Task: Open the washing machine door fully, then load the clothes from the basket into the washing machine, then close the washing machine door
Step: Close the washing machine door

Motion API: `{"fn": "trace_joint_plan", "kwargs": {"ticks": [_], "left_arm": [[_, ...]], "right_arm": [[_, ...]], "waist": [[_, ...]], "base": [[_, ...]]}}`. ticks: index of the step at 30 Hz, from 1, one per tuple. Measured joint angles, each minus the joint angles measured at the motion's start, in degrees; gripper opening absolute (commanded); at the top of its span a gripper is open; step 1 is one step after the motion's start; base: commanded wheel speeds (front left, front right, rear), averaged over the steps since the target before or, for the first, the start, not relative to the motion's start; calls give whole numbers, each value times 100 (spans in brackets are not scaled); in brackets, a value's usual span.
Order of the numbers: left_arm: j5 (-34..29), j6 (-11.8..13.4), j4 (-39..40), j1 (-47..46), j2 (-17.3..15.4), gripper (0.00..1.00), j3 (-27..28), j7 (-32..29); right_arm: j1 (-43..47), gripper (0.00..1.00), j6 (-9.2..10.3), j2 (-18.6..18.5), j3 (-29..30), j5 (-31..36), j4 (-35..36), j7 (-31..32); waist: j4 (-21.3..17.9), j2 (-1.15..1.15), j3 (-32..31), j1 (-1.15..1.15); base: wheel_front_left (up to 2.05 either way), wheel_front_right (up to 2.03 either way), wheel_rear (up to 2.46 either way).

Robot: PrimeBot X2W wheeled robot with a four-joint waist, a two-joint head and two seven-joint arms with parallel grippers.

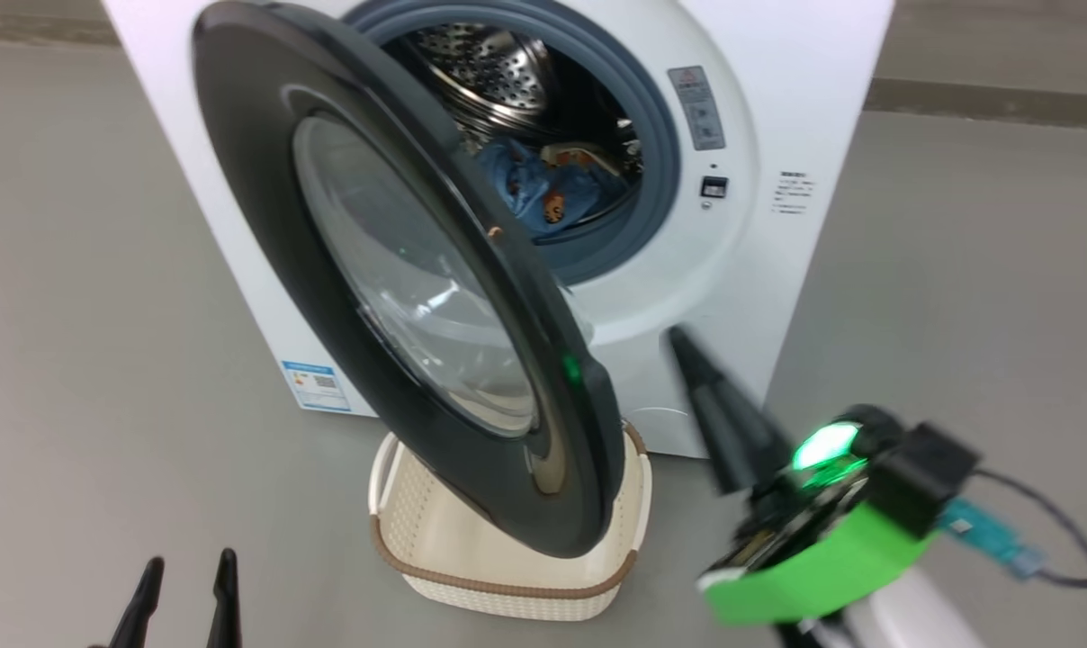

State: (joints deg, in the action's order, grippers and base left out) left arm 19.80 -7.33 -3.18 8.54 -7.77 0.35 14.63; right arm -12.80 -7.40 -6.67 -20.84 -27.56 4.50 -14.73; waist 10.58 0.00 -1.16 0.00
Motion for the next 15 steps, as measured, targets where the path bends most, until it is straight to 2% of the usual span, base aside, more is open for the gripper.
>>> {"fn": "trace_joint_plan", "kwargs": {"ticks": [7,12,14,15], "left_arm": [[-15,0,74,93,66,100,59,0],[-36,0,77,93,98,100,47,0],[-36,0,76,92,124,100,15,0],[-36,0,75,88,144,100,-36,0]], "right_arm": [[128,0,0,-68,-1092,65,-168,0],[363,0,0,-74,-1429,-109,-716,0],[367,0,0,-52,-1502,-202,-1585,1],[334,0,0,-19,-1312,-241,-1930,1]], "waist": [[170,0,-55,0],[247,0,-43,0],[310,0,4,0],[353,0,34,0]], "base": [[0,0,0],[0,0,0],[0,0,0],[0,0,0]]}}
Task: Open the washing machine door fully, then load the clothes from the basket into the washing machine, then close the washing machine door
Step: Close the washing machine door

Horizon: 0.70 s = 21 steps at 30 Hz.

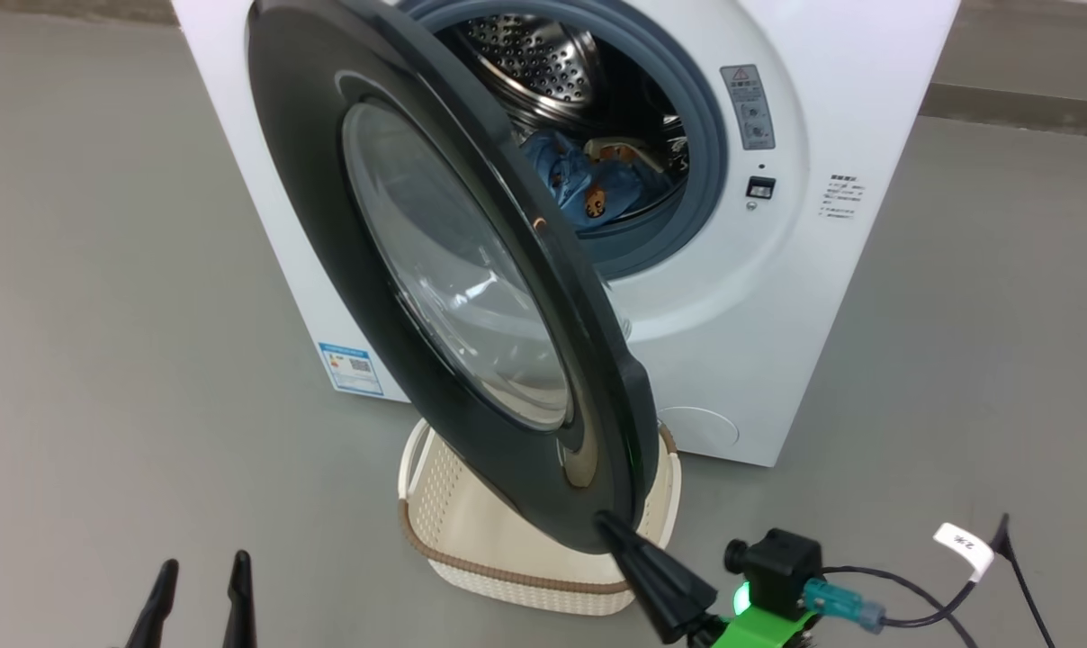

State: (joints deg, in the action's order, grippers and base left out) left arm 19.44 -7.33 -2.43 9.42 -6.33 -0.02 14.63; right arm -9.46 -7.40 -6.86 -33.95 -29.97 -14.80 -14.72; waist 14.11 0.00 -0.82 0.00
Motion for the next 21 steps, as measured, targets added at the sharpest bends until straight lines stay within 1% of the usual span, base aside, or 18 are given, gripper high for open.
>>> {"fn": "trace_joint_plan", "kwargs": {"ticks": [6,12,17,21], "left_arm": [[0,0,-1,-18,26,100,-104,0],[1,0,-4,-181,94,100,-137,0],[2,0,-2,-301,164,100,-201,0],[3,0,3,-474,220,100,-272,0]], "right_arm": [[-133,0,0,48,318,-98,-282,0],[-376,0,-1,86,564,-78,-400,0],[-541,0,-2,38,931,62,-411,0],[-792,0,-3,-60,1361,110,-447,5]], "waist": [[82,0,118,0],[163,0,300,0],[205,0,481,0],[216,0,667,0]], "base": [[0,0,0],[0,0,0],[0,0,0],[0,0,0]]}}
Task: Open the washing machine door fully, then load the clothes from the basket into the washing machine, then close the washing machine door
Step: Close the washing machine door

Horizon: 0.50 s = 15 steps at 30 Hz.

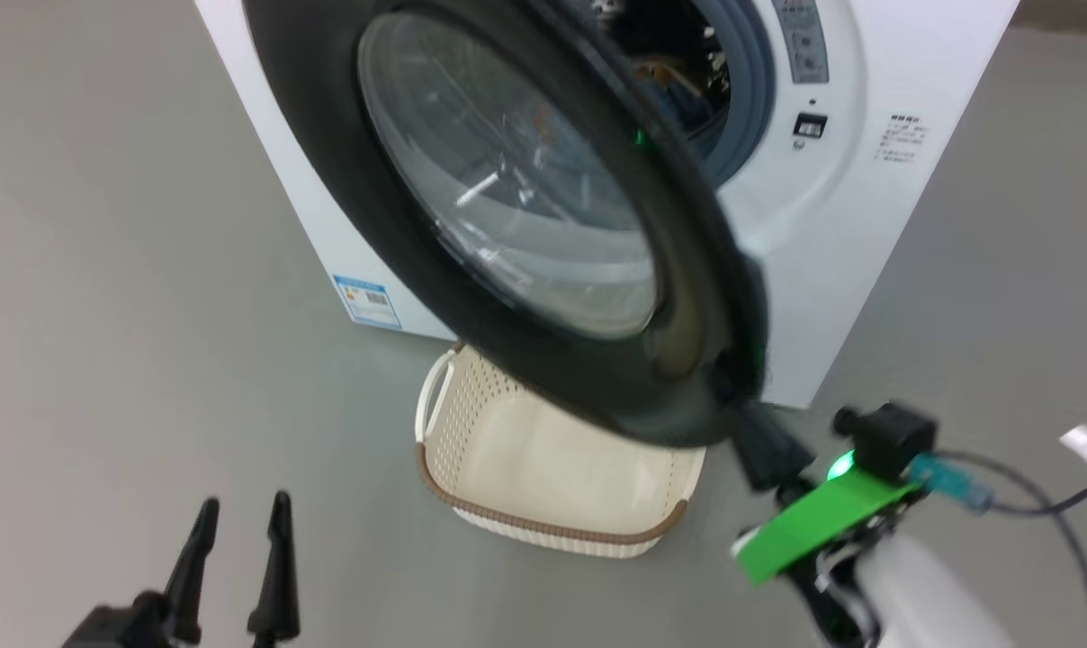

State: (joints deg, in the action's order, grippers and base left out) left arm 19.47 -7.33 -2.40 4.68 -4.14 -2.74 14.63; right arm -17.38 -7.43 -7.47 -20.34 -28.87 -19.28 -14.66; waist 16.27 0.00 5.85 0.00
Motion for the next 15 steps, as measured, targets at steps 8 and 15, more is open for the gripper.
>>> {"fn": "trace_joint_plan", "kwargs": {"ticks": [8,15], "left_arm": [[9,0,91,-670,147,100,-174,0],[16,0,96,-1154,196,100,-303,0]], "right_arm": [[-1065,0,0,-193,899,169,-178,-1],[-1862,0,0,-230,1557,321,-293,-7]], "waist": [[1,0,566,0],[-5,0,1086,0]], "base": [[0,0,0],[0,0,0]]}}
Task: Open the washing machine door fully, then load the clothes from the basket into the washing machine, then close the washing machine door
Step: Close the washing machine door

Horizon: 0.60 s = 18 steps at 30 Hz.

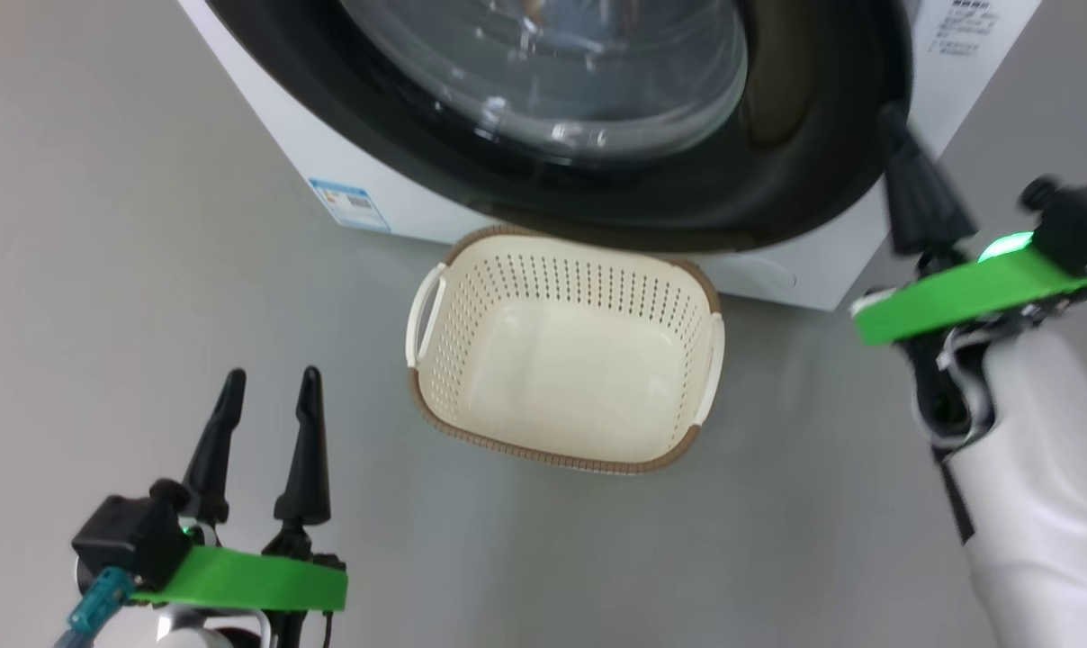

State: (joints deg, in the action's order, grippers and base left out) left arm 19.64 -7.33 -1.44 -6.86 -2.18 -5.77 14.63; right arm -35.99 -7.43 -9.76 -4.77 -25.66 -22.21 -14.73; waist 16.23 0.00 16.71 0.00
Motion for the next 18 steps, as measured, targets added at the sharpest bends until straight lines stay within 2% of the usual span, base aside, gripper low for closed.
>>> {"fn": "trace_joint_plan", "kwargs": {"ticks": [5,11,18], "left_arm": [[60,0,63,-259,9,100,-120,0],[145,0,113,-513,15,100,-198,1],[179,0,157,-664,33,100,-259,1]], "right_arm": [[-592,0,0,-31,369,43,-166,-1],[-1033,0,-3,-55,376,98,-328,-18],[-1235,0,-74,110,399,104,-365,-16]], "waist": [[26,0,356,0],[117,0,647,0],[250,0,891,0]], "base": [[0,0,0],[0,0,0],[0,0,0]]}}
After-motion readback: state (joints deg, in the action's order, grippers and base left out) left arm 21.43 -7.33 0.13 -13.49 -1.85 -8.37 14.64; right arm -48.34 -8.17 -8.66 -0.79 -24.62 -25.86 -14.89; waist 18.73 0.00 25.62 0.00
